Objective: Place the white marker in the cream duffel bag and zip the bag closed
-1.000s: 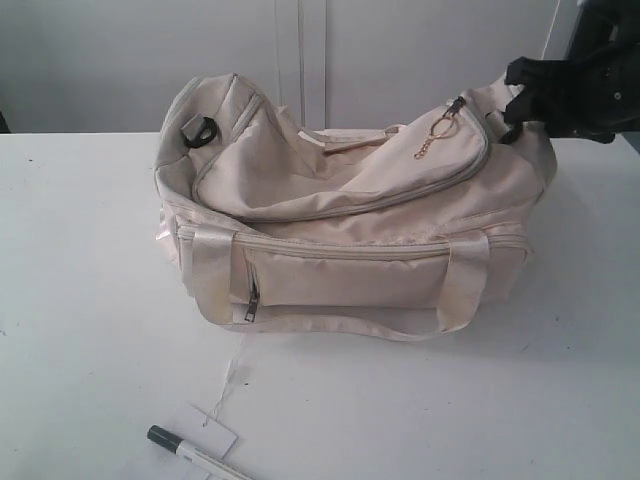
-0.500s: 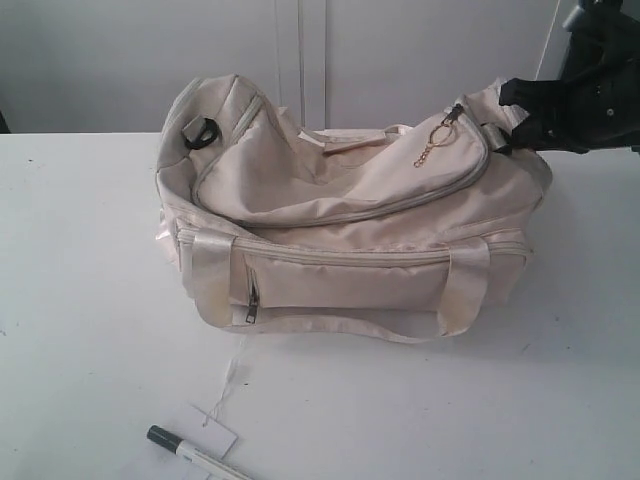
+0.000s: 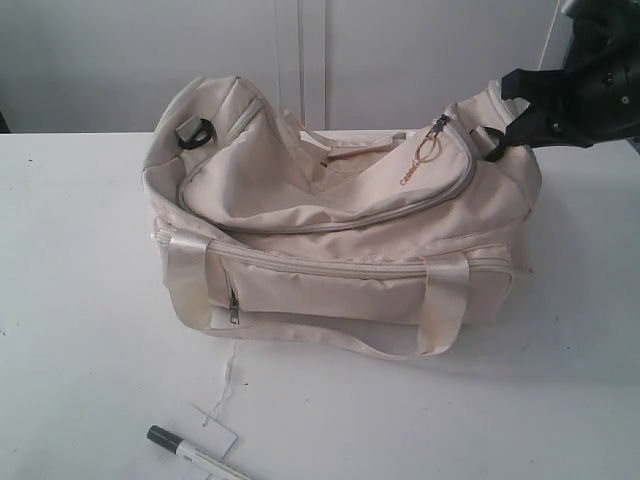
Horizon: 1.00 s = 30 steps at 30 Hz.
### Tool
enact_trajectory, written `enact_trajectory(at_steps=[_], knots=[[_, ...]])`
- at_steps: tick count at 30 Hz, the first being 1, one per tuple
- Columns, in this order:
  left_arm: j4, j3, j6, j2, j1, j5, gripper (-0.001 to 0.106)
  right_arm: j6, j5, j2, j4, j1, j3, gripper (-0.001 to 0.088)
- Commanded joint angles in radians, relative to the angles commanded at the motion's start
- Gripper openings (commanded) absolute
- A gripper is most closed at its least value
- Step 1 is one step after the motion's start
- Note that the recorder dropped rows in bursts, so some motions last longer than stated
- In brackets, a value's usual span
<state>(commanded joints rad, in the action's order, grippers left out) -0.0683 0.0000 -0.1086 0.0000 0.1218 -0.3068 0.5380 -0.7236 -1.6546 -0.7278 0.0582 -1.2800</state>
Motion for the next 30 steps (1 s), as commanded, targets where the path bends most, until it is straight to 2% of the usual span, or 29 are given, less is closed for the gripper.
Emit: enact_trajectory(at_steps=[20, 26, 30], knots=[[0.0, 0.0, 0.018, 0.0, 0.0, 0.014, 0.0, 0.0, 0.013, 0.0, 0.0, 0.0, 0.0, 0.0], [0.068, 0.0, 0.003, 0.0, 0.0, 0.19, 0.0, 0.0, 0.015, 0.0, 0.0, 0.0, 0.0, 0.0], [0.068, 0.0, -0.029, 0.0, 0.0, 0.324, 0.0, 0.0, 0.015, 0.0, 0.0, 0.0, 0.0, 0.0]])
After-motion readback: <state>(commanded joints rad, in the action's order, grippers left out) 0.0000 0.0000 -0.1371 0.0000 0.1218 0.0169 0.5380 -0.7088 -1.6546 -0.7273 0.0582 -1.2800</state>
